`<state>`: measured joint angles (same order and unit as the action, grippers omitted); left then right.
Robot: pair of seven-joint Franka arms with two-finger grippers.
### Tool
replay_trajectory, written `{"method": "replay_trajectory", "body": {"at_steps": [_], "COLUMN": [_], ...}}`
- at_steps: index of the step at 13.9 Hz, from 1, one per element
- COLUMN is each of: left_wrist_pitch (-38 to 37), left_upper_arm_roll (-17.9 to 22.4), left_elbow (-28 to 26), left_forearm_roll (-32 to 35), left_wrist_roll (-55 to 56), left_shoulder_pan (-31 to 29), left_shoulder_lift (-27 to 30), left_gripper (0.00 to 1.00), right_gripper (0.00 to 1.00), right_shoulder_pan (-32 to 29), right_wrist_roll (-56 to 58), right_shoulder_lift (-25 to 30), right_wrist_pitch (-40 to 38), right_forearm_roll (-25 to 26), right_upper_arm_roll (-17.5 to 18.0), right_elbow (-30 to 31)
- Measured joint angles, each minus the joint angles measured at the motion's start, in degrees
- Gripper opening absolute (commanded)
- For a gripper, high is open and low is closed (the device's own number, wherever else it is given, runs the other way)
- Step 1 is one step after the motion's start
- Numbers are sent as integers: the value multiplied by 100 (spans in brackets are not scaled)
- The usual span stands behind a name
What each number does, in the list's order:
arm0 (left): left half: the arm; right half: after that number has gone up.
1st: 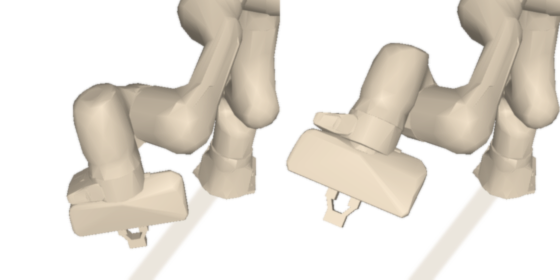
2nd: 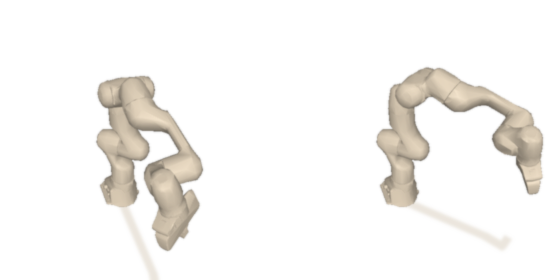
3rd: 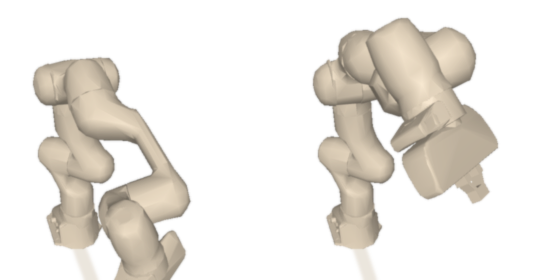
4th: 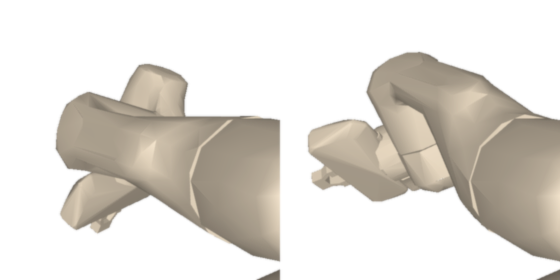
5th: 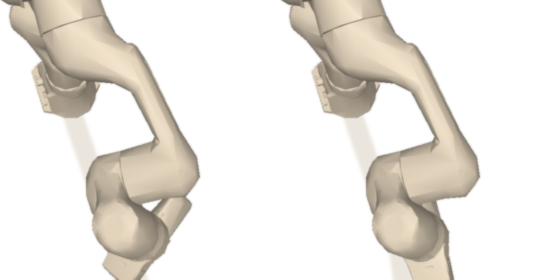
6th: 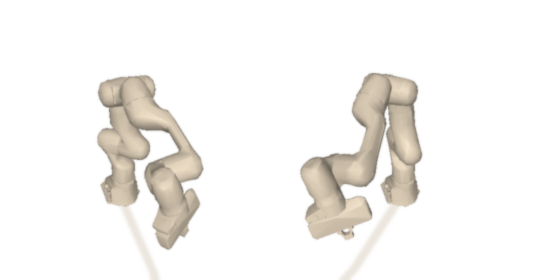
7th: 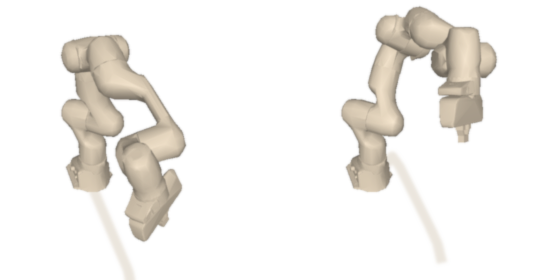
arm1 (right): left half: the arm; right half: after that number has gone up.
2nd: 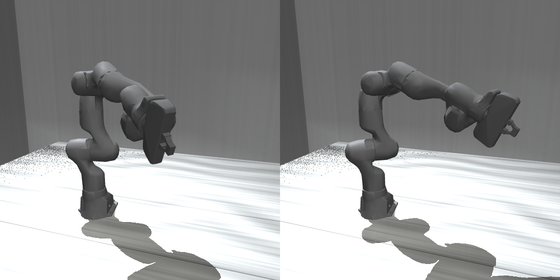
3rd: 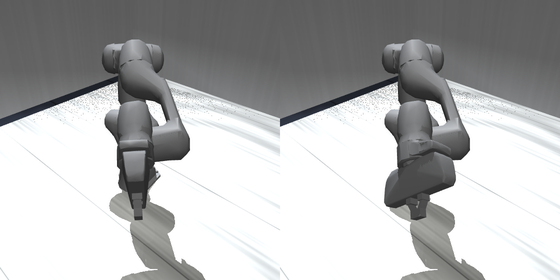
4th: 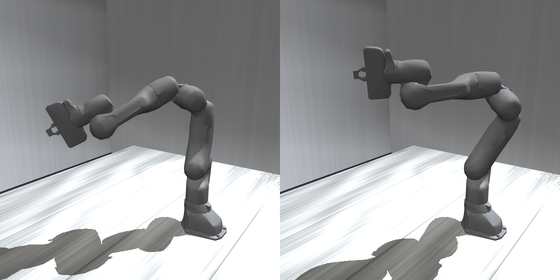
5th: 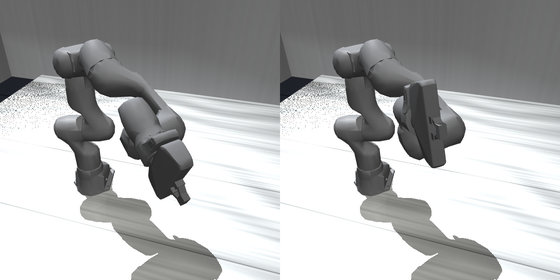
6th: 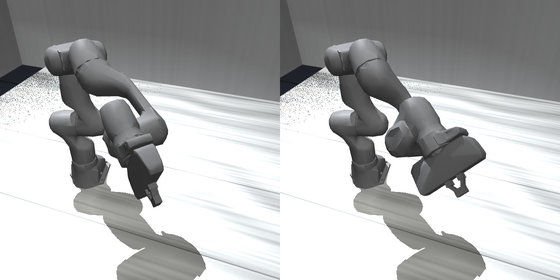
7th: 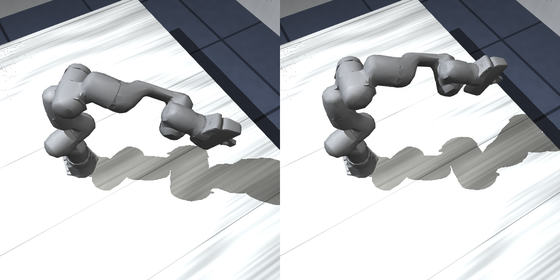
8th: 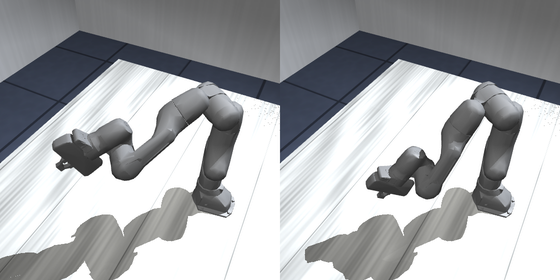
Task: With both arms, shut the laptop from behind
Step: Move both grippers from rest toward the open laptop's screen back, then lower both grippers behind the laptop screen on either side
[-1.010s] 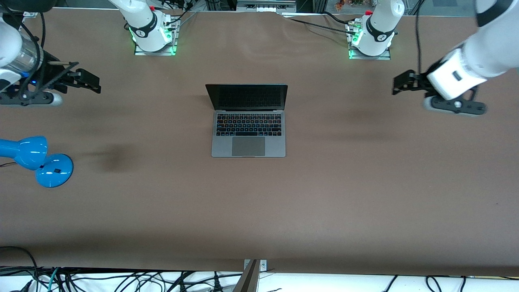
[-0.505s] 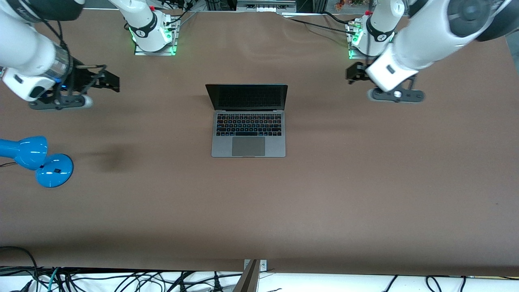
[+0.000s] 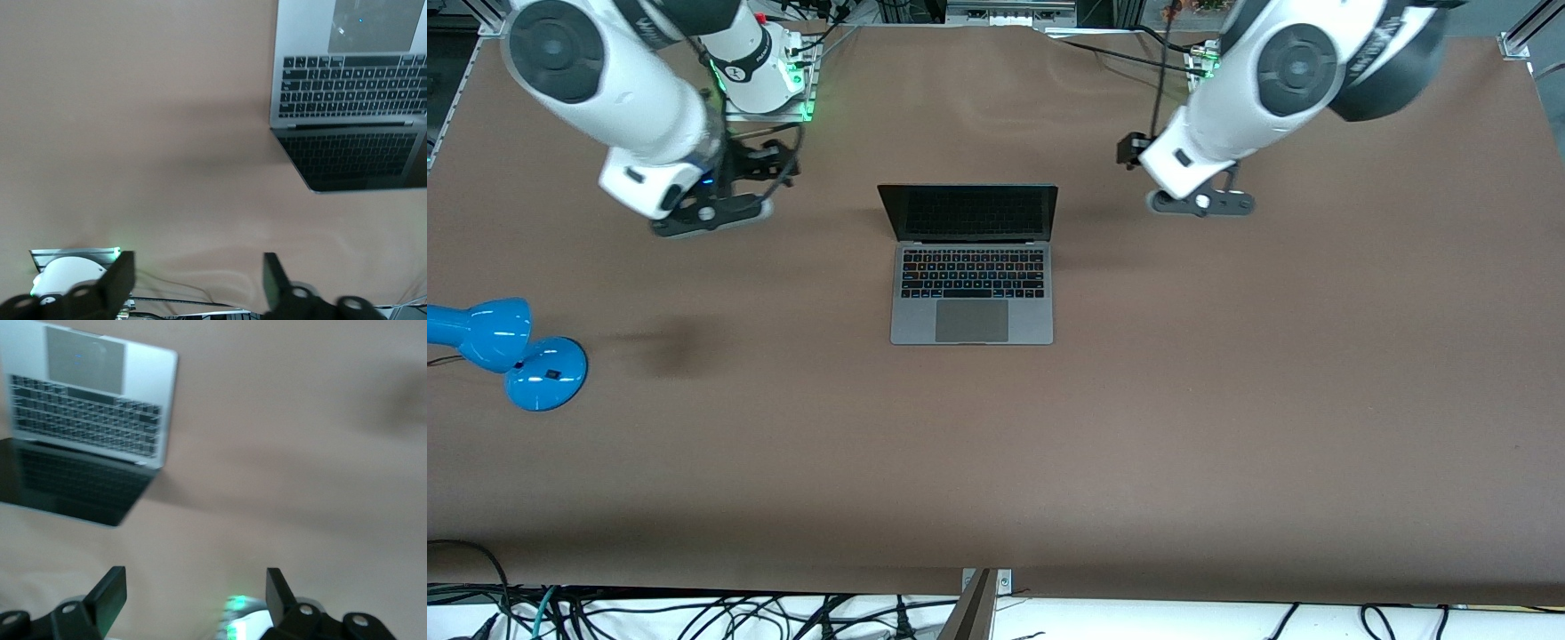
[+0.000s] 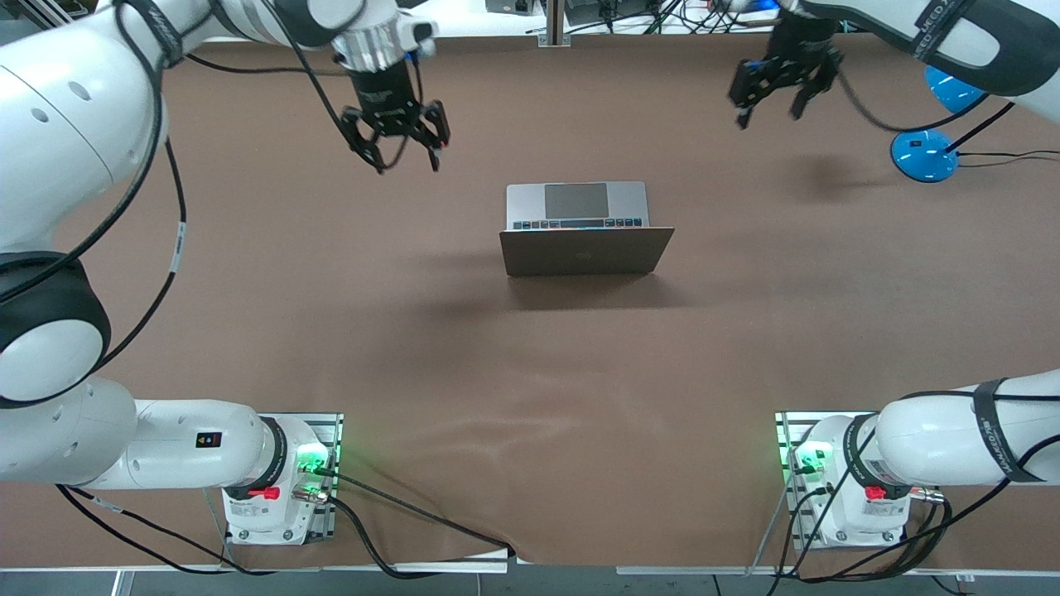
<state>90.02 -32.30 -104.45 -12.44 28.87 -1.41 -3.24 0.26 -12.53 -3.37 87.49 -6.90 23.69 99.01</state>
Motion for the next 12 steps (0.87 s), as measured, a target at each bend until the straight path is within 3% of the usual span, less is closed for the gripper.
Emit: {"method": "replay_trajectory", "body": {"at_steps": [1,7,12], "left_wrist_pitch": [109,223,542], "left_upper_arm_roll": [-142,-568,-677], "left_elbow": [-89,-254,-291], "left_forearm_roll": [-14,-569,-1019], "left_wrist_roll": [45,658,1488], "left_shoulder_pan": [3,13,49], "left_shoulder_lift": [-3,-26,-307], "left_gripper": [0,0,0], "right_gripper": [64,13,4], "right_shoulder_pan": [2,-4,4], "right_wrist_roll": [-165,-373,-962], "right_shoulder_lift": [-10,-175,-429], "right_wrist_pitch": [0,-12,-12], "right_forearm_roll": [-277,-1439,-1730], "right_upper_arm_roll": [63,175,664], "right_elbow": [91,825,971]}}
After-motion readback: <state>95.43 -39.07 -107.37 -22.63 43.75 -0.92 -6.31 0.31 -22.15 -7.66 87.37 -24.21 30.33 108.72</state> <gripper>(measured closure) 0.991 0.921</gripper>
